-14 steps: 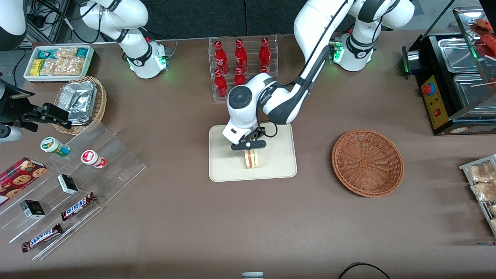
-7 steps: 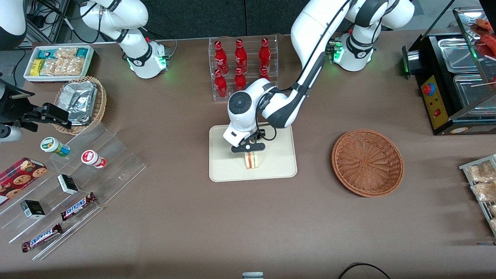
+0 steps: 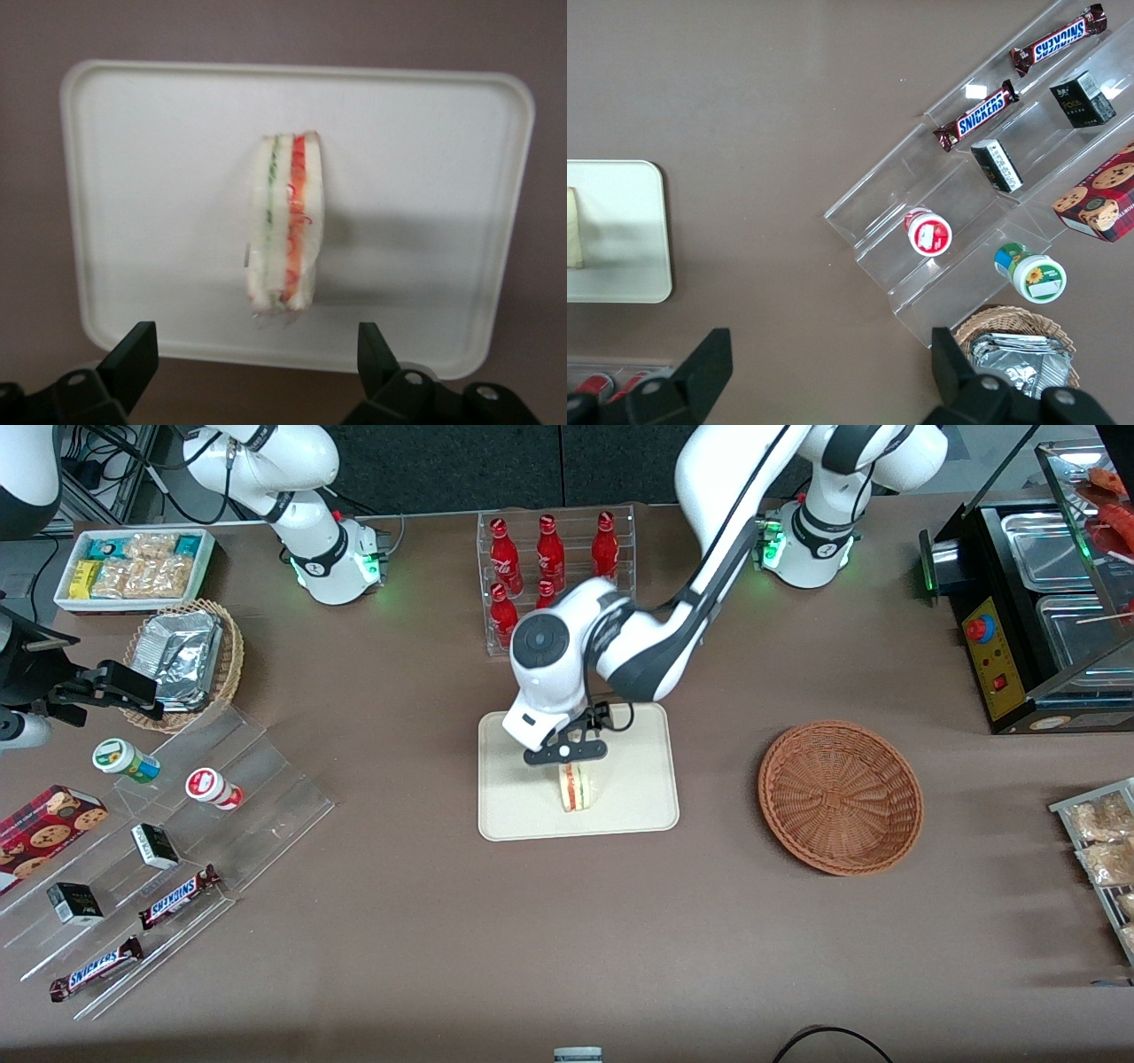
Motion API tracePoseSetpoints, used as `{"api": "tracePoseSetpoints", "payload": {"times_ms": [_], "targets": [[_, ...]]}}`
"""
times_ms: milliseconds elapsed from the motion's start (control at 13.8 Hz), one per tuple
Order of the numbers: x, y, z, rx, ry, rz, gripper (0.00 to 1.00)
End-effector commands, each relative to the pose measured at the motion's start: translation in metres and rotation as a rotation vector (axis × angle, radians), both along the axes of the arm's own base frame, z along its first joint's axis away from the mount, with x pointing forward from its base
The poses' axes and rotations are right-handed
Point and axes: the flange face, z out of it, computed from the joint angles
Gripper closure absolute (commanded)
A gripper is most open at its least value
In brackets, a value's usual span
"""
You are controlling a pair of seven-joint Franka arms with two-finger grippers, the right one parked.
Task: Place sandwich from basket to tray
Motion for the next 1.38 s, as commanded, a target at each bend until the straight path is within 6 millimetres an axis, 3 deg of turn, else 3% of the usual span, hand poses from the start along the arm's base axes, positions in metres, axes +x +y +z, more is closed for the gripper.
{"api": "tracePoseSetpoints", "payload": {"times_ms": [0, 218, 436, 582, 945, 1309], "targets": [[0.016, 0.052, 0.083, -0.010, -0.007, 0.082, 0.01], [0.037, 0.138, 0.168, -0.031, 0.024, 0.187, 0.01], [0.042, 0.210, 0.219, -0.022, 0.052, 0.172, 0.01], [0.047, 0.261, 0.237, -0.012, 0.088, 0.129, 0.01], [0.057, 0.362, 0.264, -0.028, 0.123, 0.068, 0.01], [0.044, 0.454, 0.289, -0.030, 0.119, -0.054, 0.01]]}}
